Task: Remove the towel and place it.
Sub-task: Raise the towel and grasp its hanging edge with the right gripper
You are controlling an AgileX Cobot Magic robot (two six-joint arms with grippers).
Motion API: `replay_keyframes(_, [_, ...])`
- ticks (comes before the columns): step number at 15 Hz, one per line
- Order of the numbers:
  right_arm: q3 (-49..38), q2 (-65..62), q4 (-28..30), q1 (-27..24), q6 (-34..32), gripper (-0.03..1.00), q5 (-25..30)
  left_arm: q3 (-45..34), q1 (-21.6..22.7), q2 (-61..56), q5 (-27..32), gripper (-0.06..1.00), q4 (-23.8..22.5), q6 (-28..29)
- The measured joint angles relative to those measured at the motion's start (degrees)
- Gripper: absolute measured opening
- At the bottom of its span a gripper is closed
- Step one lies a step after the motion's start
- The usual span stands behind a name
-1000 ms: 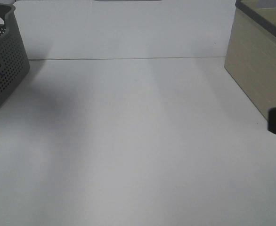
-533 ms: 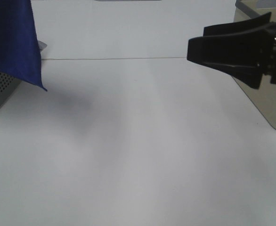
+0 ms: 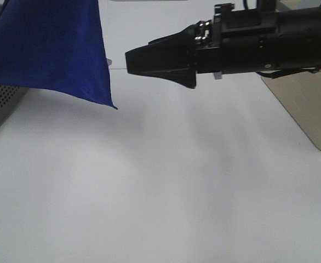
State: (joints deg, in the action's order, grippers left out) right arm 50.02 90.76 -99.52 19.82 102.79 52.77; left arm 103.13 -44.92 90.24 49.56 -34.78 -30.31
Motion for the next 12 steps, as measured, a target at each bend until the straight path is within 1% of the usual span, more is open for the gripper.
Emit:
replay_keyframes(2, [3.3,5.3,0.0,2.5,0.1,0.86,-0.9,0.1,0.0,0.0,0.1,0.0,-0.4,0.0])
replay_keyframes(6, [5.6,10.1,0.0,4.6,0.2,0.86,-0.9,0.1,0.0,0.0,0.1,0.0,-0.5,0.1])
replay_keyframes(7, [6.2,11.2,0.0,5.5,0.4,0.86,-1.1,0.1,0.0,0.0,0.1,0.0,-0.5,1.1])
replay_keyframes(9, [7.3,12.0,-0.1,6.1,1.0,0.86,-1.3,0.1,0.0,0.0,0.1,0.0,-0.5,2.6])
replay_keyframes(12, [9.6,15.3,-0.1,6.2,1.7,0.86,-2.3,0.1,0.0,0.0,0.1,0.0,-0.5,3.2])
